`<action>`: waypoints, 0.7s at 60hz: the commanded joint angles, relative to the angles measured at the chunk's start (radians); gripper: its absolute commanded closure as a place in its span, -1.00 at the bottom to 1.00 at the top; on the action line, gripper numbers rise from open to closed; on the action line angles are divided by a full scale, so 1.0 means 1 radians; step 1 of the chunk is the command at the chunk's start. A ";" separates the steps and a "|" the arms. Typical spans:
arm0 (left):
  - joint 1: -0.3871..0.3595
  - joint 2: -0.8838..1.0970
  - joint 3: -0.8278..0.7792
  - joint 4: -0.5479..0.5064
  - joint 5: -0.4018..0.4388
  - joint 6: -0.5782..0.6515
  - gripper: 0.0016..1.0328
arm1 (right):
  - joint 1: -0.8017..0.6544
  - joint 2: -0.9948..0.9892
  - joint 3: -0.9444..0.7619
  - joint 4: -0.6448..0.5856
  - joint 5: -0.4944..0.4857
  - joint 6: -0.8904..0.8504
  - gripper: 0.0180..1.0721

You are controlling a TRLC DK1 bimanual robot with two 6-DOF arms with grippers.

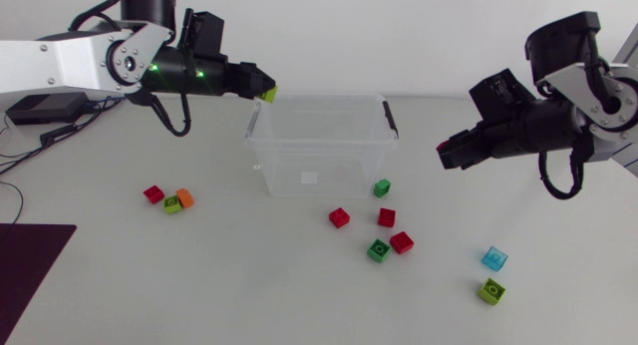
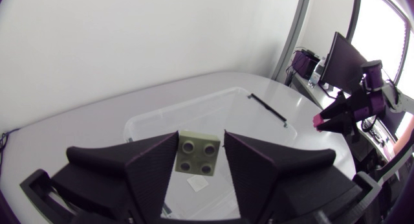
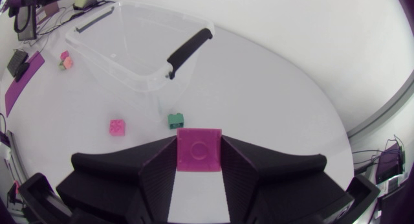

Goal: Pick up the duplo bricks and place them in the container

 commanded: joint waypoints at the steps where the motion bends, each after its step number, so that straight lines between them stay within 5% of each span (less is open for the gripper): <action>1: -0.014 0.056 0.058 -0.031 -0.022 0.006 -0.86 | 0.028 0.015 0.054 -0.004 -0.002 0.036 0.60; 13: 0.025 0.043 0.110 -0.142 -0.043 0.051 -0.91 | 0.113 0.095 0.187 0.019 0.004 0.096 0.60; 28: 0.212 -0.039 0.170 -0.328 -0.042 0.166 -0.91 | 0.221 0.222 0.320 0.065 0.028 0.125 0.58; 42: 0.345 -0.099 0.061 -0.386 -0.036 0.348 -0.90 | 0.252 0.352 0.416 0.126 0.028 0.142 0.55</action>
